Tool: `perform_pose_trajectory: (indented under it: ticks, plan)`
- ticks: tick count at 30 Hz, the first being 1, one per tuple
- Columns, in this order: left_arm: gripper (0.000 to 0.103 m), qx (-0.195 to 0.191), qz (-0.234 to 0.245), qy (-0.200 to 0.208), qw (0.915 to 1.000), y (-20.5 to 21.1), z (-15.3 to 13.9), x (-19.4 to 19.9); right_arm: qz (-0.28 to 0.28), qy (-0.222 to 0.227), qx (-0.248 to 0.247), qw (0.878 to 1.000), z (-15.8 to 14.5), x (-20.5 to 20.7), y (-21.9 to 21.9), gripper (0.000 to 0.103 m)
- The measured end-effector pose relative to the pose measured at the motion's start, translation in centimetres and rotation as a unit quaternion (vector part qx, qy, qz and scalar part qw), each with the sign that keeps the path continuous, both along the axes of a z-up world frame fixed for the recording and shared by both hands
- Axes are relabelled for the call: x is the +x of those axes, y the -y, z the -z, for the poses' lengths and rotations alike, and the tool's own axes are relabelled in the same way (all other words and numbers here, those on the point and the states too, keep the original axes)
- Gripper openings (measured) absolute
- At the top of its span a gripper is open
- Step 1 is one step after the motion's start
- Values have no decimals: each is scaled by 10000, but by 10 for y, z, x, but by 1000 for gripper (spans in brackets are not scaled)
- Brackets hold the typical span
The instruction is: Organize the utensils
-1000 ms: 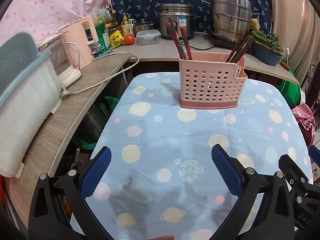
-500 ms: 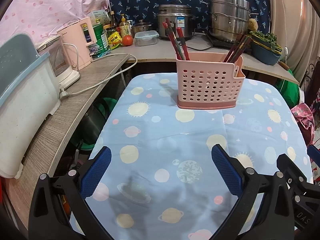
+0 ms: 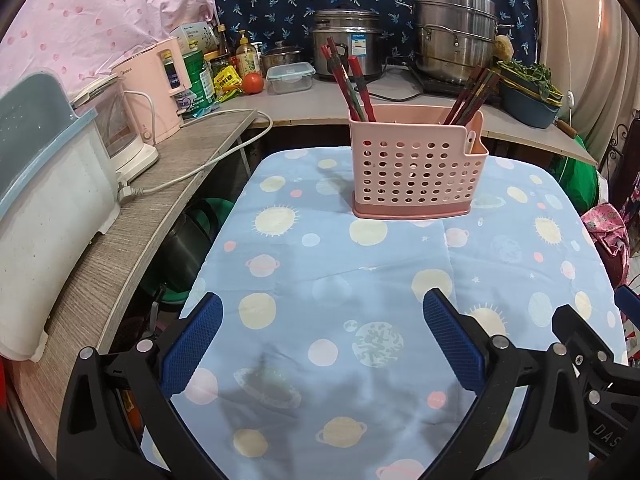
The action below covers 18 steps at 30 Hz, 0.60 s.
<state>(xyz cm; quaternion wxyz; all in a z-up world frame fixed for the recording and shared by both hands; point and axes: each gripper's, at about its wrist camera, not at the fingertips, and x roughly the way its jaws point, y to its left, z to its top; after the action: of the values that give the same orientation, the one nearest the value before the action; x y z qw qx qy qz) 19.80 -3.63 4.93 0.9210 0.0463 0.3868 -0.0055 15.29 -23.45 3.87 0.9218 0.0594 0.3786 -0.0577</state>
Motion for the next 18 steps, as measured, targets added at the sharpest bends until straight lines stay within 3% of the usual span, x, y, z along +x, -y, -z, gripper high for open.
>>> perform_pose_trajectory:
  ticks: [18]
  plan:
    - [96,49,76,44,9999,4,-2,0,1,-15,-17,10000,-1,1,-1,96]
